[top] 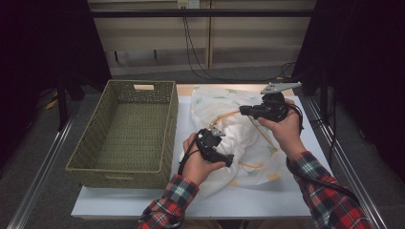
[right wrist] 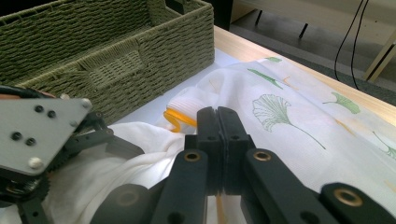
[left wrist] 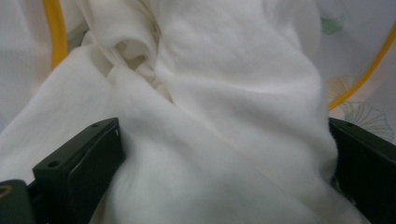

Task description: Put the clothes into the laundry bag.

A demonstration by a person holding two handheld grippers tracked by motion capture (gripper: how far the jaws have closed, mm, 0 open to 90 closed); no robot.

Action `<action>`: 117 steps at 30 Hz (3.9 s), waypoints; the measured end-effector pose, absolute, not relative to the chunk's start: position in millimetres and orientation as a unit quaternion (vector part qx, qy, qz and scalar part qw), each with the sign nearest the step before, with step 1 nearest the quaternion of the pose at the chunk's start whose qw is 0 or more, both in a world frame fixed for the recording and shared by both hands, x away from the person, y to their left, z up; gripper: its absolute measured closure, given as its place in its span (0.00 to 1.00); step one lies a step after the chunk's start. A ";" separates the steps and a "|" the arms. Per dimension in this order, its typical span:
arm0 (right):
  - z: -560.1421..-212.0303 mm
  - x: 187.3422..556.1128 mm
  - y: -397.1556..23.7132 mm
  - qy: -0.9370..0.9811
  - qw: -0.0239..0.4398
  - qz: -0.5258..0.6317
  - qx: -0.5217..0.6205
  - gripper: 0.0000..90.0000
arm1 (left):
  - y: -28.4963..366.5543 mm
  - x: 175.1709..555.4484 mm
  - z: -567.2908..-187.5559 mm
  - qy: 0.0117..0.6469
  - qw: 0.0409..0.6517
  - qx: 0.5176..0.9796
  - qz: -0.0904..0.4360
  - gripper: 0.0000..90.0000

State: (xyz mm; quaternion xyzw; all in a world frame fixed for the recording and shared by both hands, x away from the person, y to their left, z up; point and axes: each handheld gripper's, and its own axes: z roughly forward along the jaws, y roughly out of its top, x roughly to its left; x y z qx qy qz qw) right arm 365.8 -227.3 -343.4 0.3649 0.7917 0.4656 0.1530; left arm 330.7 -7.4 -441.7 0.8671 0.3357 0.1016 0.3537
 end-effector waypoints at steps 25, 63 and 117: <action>-344.8 364.8 -227.8 0.792 0.151 0.463 0.368 0.99 | 0.0 337.5 -440.9 0.352 0.352 0.867 0.027 0.69; -339.1 360.8 -227.0 0.792 0.146 0.472 0.359 0.99 | -32.8 354.1 -431.6 0.327 0.424 0.842 0.064 0.60; -340.4 356.1 -236.0 0.788 0.153 0.468 0.370 0.99 | -17.8 324.3 -450.4 0.369 0.346 0.862 0.040 0.70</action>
